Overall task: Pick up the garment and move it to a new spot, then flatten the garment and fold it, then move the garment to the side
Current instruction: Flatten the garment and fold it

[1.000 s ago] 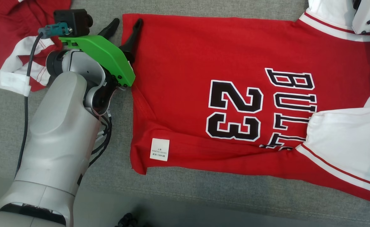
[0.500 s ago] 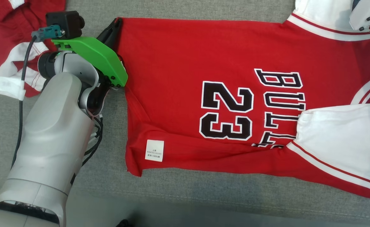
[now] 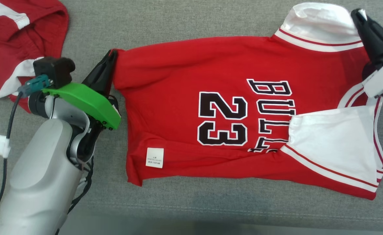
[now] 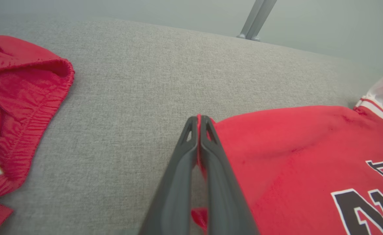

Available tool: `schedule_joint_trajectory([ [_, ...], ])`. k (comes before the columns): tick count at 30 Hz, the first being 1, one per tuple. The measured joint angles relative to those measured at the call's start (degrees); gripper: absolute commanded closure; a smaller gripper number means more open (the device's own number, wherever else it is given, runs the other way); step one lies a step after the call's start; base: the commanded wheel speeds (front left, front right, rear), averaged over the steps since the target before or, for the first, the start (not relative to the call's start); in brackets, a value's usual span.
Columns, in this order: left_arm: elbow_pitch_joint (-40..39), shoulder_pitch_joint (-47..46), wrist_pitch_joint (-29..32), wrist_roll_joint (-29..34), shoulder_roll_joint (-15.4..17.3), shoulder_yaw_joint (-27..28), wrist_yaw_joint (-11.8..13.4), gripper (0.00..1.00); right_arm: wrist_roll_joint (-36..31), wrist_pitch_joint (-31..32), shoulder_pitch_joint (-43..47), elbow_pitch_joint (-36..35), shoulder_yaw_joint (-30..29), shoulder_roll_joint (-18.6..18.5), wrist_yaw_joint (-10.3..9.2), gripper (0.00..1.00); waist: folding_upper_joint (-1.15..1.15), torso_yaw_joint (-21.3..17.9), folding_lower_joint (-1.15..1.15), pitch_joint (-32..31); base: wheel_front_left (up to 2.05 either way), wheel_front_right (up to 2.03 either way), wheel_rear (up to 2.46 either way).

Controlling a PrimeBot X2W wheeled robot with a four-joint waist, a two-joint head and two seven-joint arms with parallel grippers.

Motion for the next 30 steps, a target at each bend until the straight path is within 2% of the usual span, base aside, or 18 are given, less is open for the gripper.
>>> schedule_joint_trajectory([
  [8, -16.2, 12.1, 2.6, -1.9, 6.4, 2.9, 6.6, 1.00, 4.4, -1.5, 15.8, -12.5, -4.2, -2.5, -0.04, 1.00, 0.00, -3.1, 0.00, -2.1, 0.00, 0.00, 0.00],
  [14, -22.9, 19.3, 3.9, -4.1, 8.4, 4.7, 10.1, 1.00, 4.9, -1.3, 26.7, -17.7, -7.8, -1.4, -0.04, 1.00, 0.00, -5.0, 0.00, -3.2, 0.00, 0.00, 0.00],
  [21, -25.0, 23.7, 3.2, -5.8, 8.7, 6.4, 12.4, 1.00, 4.2, -0.9, 36.2, -20.8, -11.9, 3.1, -0.04, 1.00, 0.00, -6.3, 0.00, -4.3, 0.00, 0.00, 0.00],
  [30, -24.5, 27.1, 3.8, -8.1, 8.3, 6.7, 13.4, 1.00, 2.0, 2.8, 44.0, -22.9, -15.3, 7.7, -0.04, 1.00, 0.00, -6.9, 0.00, -5.2, 0.00, 0.00, 0.00],
])
